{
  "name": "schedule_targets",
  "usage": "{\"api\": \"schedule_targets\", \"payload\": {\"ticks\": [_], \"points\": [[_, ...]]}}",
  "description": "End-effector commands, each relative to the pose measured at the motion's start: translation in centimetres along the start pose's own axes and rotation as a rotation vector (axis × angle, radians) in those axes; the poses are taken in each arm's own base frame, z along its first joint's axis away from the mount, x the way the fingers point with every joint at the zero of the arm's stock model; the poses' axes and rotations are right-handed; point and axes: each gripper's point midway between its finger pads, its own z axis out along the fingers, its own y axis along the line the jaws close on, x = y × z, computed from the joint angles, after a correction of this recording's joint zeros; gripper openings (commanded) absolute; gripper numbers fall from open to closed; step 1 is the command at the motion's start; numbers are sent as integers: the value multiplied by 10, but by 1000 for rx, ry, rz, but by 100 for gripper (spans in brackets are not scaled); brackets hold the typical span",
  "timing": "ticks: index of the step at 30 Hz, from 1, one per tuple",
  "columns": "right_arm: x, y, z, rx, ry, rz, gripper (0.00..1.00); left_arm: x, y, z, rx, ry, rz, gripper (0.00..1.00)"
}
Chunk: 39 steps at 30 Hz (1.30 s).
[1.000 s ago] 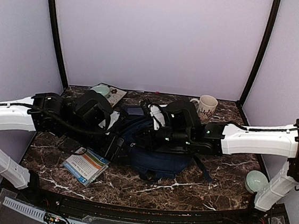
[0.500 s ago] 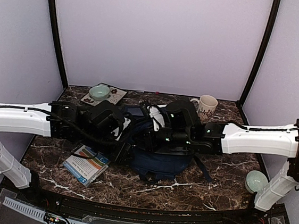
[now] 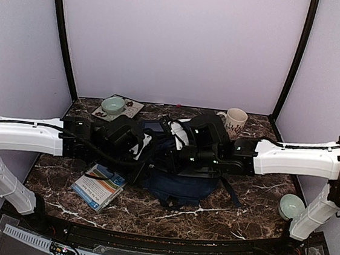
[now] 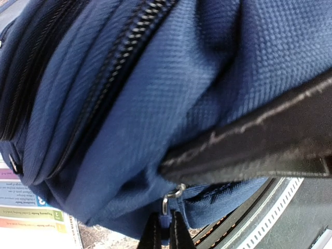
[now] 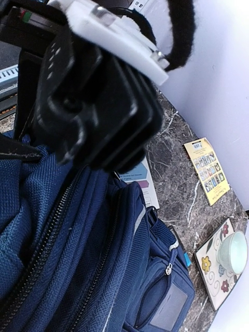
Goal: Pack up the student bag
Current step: Unzip the largest pocket of the student bag.
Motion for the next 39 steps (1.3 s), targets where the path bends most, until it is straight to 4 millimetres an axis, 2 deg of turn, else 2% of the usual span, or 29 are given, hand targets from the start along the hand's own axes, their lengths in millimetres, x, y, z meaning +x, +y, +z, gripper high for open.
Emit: {"api": "schedule_targets", "payload": {"ticks": [1,3,10,13,21,39], "points": [[-39,11,-23,-19,-130,-50,0,-4,14,-21,-43,-30,-15,0],[-27,4,-25,2,-110,-54,0,-1,19,-25,-63,-22,-30,0],[-19,-1,-38,30,-105,-70,0,11,47,-24,-138,19,-72,0],[-17,-2,-42,37,-102,-68,0,6,54,-24,-136,13,-75,0],[-16,-7,-51,67,-109,-53,0,10,56,-14,-139,50,-53,0],[-11,-9,-66,81,-105,-18,0,14,56,-10,-127,53,-67,0]]}}
